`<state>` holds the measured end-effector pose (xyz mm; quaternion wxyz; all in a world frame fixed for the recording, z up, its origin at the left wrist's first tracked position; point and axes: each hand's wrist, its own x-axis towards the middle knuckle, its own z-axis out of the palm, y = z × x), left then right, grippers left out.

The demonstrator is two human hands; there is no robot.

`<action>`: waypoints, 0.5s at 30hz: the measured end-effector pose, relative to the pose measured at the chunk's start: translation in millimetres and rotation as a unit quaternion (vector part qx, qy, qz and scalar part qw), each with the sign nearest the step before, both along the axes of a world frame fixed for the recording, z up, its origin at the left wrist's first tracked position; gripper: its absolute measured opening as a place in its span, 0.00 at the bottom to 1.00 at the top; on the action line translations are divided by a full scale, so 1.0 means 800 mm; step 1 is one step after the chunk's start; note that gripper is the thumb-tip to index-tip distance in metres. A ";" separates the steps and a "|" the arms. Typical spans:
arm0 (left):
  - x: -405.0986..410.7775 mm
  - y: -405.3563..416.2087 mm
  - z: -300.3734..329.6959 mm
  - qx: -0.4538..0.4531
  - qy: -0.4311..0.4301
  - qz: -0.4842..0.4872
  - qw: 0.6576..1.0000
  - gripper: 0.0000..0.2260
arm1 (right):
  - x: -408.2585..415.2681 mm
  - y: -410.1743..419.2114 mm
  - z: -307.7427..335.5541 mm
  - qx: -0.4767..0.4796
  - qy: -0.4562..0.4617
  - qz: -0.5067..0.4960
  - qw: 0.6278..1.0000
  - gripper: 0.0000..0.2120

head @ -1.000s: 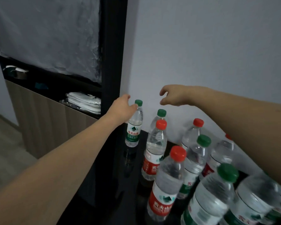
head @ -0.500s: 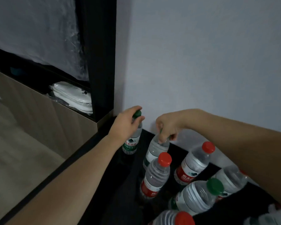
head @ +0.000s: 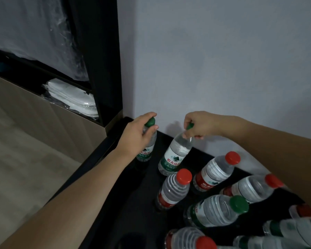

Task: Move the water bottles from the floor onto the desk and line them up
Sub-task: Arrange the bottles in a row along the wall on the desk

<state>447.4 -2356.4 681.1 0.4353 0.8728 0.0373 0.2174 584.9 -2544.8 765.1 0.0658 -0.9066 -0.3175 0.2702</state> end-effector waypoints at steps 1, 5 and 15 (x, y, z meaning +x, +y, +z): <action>0.000 0.002 -0.001 -0.002 0.004 -0.006 1.000 0.19 | 0.002 -0.001 -0.002 0.014 -0.006 -0.008 1.000 0.11; 0.003 0.007 -0.003 -0.003 0.020 -0.026 0.999 0.18 | 0.000 0.003 -0.005 0.080 -0.010 -0.037 0.996 0.09; 0.052 0.068 0.022 0.015 0.024 -0.027 0.999 0.16 | 0.018 0.053 0.016 0.167 -0.060 -0.049 0.983 0.07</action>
